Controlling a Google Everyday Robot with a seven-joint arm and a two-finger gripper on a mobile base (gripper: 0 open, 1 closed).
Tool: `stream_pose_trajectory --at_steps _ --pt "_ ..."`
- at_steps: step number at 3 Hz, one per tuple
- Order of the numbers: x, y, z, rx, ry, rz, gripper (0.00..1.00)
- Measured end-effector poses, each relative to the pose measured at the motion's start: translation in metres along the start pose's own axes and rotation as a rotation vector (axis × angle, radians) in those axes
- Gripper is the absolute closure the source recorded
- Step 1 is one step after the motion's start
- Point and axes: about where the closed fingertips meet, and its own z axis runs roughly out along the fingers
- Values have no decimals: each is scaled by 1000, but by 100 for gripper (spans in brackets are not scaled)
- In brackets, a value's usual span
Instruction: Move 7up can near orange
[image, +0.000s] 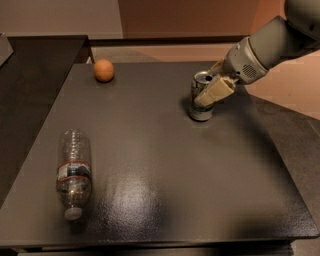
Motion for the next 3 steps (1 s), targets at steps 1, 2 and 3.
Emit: stream_pose_trajectory --at_steps 1,2,3 --pt "-22 -2 -3 6 -18 -17 88" --pt "-49 -8 -1 19 -24 -26 100" --pt "-75 -16 8 33 -34 -21 100"
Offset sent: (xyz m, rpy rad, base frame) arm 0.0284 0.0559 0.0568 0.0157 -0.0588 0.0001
